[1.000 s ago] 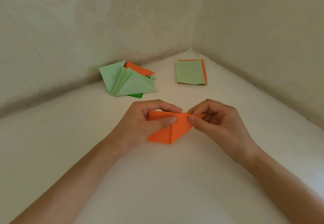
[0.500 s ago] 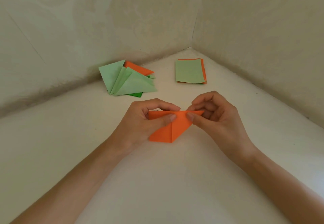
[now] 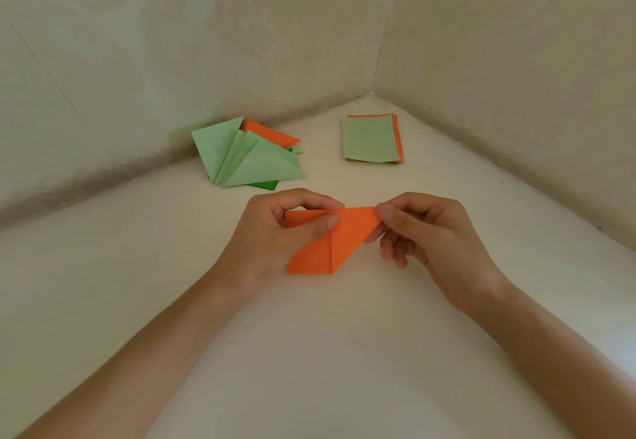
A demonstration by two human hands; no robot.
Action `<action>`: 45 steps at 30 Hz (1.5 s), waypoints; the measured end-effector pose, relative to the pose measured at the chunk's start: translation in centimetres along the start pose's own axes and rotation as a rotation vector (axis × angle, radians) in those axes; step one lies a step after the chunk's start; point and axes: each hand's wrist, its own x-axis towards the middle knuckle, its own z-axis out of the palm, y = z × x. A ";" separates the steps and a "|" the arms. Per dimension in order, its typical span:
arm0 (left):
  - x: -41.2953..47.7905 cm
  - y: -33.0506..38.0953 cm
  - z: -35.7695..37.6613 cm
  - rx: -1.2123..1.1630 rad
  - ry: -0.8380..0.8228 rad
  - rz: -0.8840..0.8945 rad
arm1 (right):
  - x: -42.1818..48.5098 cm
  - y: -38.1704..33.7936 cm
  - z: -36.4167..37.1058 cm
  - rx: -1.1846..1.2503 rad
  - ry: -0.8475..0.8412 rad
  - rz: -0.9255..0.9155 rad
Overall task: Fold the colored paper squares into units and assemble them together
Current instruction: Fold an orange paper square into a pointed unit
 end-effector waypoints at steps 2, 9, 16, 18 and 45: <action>0.0 -0.1 0.0 0.010 0.002 -0.003 | 0.0 0.0 -0.1 -0.002 0.012 -0.009; 0.2 -0.7 -0.3 0.125 -0.019 0.040 | -0.1 0.8 -0.5 -0.639 0.059 -0.139; 0.1 -1.9 -0.2 0.806 -0.103 0.347 | 1.0 2.4 -0.5 -1.082 0.041 -0.225; -0.2 -1.7 0.1 0.991 -0.095 0.502 | 1.1 2.5 -0.4 -1.100 0.045 -0.209; -5.5 -0.9 -1.3 1.314 -0.246 0.422 | 0.8 3.0 1.3 -1.289 0.051 -0.244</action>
